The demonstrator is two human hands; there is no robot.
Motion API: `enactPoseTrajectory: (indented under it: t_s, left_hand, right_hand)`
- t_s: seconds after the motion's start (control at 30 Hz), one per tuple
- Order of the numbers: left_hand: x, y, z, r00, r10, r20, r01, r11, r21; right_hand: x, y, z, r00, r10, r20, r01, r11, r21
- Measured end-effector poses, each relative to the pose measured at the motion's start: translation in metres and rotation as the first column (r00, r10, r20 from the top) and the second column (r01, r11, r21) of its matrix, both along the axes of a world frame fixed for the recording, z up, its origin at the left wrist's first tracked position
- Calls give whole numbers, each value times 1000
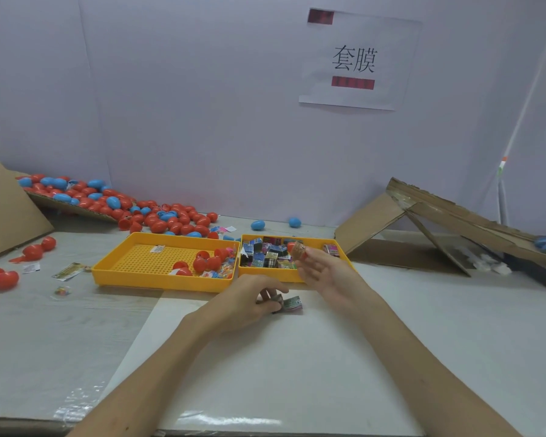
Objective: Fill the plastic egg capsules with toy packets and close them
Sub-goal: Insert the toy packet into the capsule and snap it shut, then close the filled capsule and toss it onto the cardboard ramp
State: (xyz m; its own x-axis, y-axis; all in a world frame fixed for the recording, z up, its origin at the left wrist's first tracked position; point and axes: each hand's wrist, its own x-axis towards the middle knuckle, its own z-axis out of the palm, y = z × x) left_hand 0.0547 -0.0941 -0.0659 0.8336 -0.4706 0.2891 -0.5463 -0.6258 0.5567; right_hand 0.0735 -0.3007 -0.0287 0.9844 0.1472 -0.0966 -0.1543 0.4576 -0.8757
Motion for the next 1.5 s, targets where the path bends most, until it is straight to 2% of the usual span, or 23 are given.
enactPoseTrajectory:
  t_s: [0.13,0.2,0.27,0.3,0.33,0.37,0.43,0.5,0.6,0.67,0.73,0.8,0.97,1.17,1.5]
  left_hand:
    - [3,1,-2,1000,-11,1,11,1000,6]
    - [2,3,-2,1000,-25,-12,26,1000,14]
    - [1,5,0,999,-25,-34,26,999,29]
    - [1,7,2,998,-24,-53,26,999,32]
    - [0,7,4,997,-24,-73,26,999,32]
    - [-1,7,5,996,-23,-91,26,999,31]
    - [-1,8,6,993,-23,-113,25,999,23]
    - [-1,8,6,993,-24,-117,25,1000,8]
    - [0,8,4,994,-15,-109,14,1000,-13]
    - [0,7,4,995,-6,-99,3,1000,-30]
    - [0,7,4,996,-4,-90,0,999,-48]
    - [1,7,3,996,7,-84,-11,999,-42]
    - [1,5,3,997,64,-33,-64,998,-15]
    - [1,5,3,991,131,-4,-131,991,-1]
    - [2,2,1,964,264,-34,-266,959,-100]
  right_hand:
    - [10,-5,34,1000,23,17,-22,997,-72]
    - [26,-17,66,991,-102,89,95,992,83]
    - [43,-38,100,949,-291,120,239,914,327]
    - [51,-51,112,930,-348,122,280,882,379]
    - [56,-62,118,926,-357,124,292,885,364]
    - [58,-71,119,936,-332,118,288,914,286]
    - [54,-77,104,956,-265,126,269,963,-15]
    - [40,-69,77,960,-179,216,243,915,-323]
    - [9,-45,35,930,75,359,172,774,-609]
    - [-5,-30,9,872,306,383,134,603,-786]
    - [-12,-18,-12,827,466,314,105,422,-901]
    - [-16,-12,-26,833,474,285,97,382,-919]
    - [-20,-16,-40,802,411,434,246,434,-867]
    - [-20,-14,-43,754,421,504,331,419,-845]
    - [-17,-17,-44,711,497,497,373,333,-866]
